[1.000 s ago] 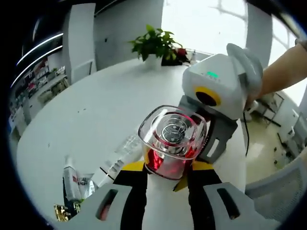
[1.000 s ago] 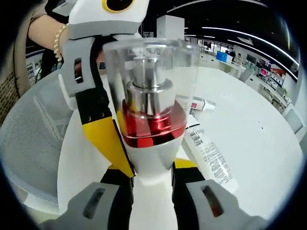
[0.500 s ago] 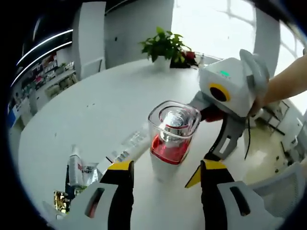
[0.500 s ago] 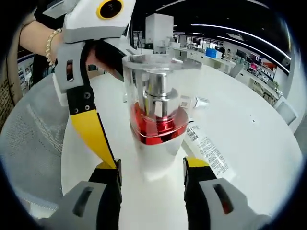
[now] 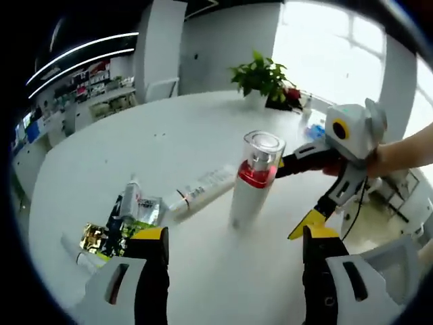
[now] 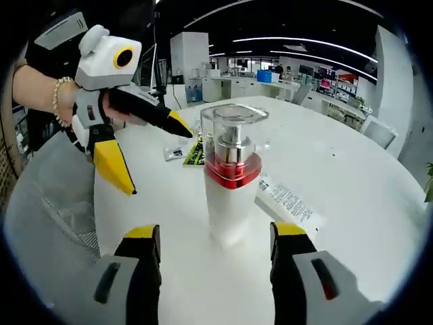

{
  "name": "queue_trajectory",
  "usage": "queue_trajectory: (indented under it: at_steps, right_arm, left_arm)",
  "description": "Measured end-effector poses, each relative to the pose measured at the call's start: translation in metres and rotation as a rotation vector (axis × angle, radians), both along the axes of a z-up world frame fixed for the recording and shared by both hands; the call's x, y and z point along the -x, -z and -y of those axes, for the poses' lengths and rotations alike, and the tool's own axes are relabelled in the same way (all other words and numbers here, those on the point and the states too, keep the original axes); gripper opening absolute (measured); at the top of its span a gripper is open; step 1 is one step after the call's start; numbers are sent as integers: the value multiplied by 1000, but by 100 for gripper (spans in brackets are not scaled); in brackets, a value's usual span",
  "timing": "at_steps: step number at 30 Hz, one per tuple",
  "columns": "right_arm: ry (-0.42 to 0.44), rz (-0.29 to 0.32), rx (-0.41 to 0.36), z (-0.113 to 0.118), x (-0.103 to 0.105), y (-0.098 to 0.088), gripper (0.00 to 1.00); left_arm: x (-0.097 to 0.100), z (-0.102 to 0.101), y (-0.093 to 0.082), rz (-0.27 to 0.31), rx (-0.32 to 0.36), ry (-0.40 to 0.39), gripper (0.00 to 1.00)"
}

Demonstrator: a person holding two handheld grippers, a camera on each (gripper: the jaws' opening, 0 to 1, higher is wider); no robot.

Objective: Arrange the skincare products in the storage area until every visible bottle or jar stands upright without overlapping.

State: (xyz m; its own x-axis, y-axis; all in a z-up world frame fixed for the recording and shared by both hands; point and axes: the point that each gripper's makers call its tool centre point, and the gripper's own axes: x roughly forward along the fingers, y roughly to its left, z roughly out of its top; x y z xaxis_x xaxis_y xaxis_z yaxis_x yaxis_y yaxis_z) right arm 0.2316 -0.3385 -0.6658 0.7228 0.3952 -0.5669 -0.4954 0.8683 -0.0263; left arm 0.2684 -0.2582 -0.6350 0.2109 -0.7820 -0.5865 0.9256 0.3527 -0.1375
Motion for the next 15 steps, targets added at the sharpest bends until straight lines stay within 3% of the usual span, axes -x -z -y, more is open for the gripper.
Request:
queue_trajectory:
  at_steps: [6, 15]
  right_arm:
    - [51, 54, -34, -12, 8, -23, 73]
    - [150, 73, -100, -27, 24, -34, 82]
  left_arm:
    - [4, -26, -6, -7, 12, -54, 86]
    - [5, -72, -21, -17, 55, -169, 94]
